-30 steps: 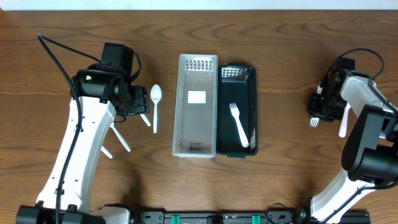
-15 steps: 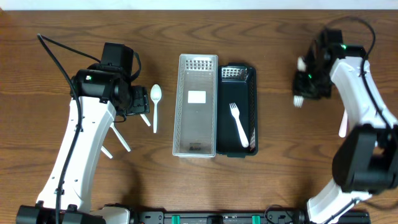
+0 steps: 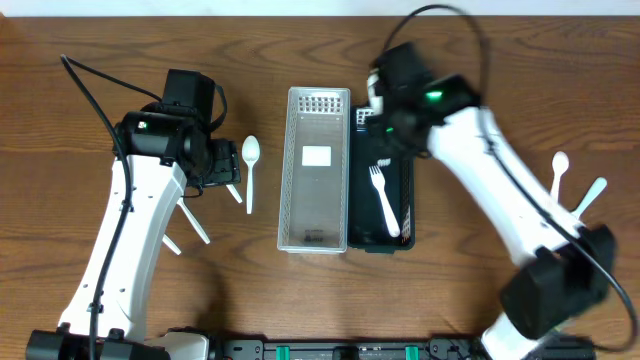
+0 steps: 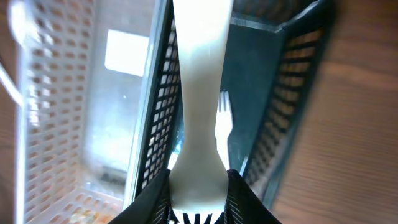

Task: Pack container
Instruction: 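Place the second fork into the black basket with the right gripper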

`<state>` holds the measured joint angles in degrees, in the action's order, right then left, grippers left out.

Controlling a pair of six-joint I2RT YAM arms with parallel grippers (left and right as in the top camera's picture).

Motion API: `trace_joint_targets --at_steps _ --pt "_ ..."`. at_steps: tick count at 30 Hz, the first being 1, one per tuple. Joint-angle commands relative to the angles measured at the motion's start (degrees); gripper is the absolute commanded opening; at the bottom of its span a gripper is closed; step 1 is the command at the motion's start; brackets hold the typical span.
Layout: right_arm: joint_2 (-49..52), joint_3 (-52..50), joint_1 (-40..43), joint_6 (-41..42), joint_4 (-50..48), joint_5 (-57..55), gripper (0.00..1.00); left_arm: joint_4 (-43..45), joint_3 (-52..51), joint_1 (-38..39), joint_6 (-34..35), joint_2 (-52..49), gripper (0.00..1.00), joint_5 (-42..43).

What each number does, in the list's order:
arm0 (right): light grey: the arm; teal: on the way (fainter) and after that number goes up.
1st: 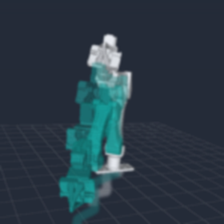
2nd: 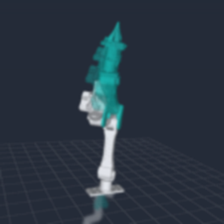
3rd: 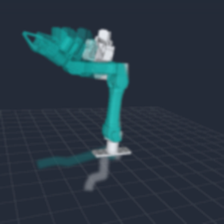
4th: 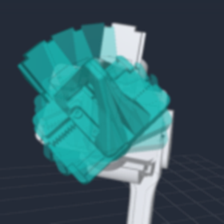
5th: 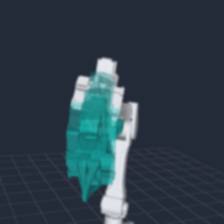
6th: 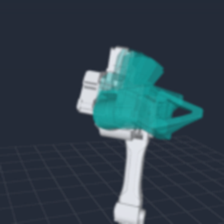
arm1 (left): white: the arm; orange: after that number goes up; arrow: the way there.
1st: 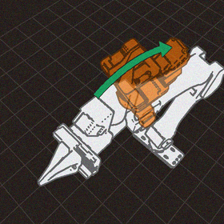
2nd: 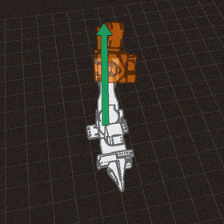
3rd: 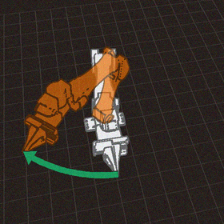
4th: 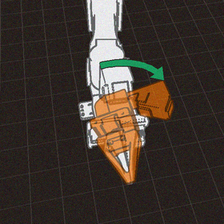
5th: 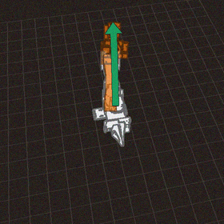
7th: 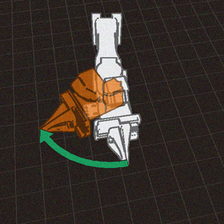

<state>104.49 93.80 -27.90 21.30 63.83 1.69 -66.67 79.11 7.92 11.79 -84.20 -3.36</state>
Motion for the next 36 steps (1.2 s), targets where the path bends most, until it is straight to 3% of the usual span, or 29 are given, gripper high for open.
trace_joint_targets --at_steps 1,14,15,16,17,25,31,33,36 --pt "5.25 -0.92 -2.32 2.29 0.04 -3.91 0.16 -0.35 0.83 -0.20 -0.33 -0.44 0.76 -0.09" --pt "12.96 -0.92 -2.82 2.47 -0.17 -3.82 0.18 -0.35 0.83 -0.20 -0.33 -0.46 0.76 -0.09" --pt "12.96 -0.92 -2.82 2.47 -0.15 -3.80 0.24 -0.35 0.83 -0.20 -0.35 -0.44 0.76 -0.09" --pt "12.96 -0.92 -2.82 2.47 -0.07 -3.78 0.43 -0.37 0.83 -0.20 -0.35 -0.44 0.76 -0.09" --pt "12.96 -0.92 -2.82 2.47 0.17 -3.78 0.52 -0.37 0.83 -0.20 -0.35 -0.46 0.76 -0.09" --pt "9.27 0.09 -0.94 2.43 1.57 -5.07 0.53 -0.37 0.83 -0.20 -0.35 -0.44 0.76 -0.09" --pt "-1.46 4.90 7.19 0.42 4.63 -10.60 0.56 -0.37 0.83 -0.20 -0.35 -0.46 0.76 -0.09" --pt "-5.14 5.81 11.91 -0.44 4.96 -11.37 0.64 -0.37 0.83 -0.20 -0.35 -0.44 0.76 -0.09" --pt "-9.27 5.90 21.66 -1.22 5.14 -11.28 0.70 -0.37 0.83 -0.20 -0.35 -0.44 0.76 -0.09"
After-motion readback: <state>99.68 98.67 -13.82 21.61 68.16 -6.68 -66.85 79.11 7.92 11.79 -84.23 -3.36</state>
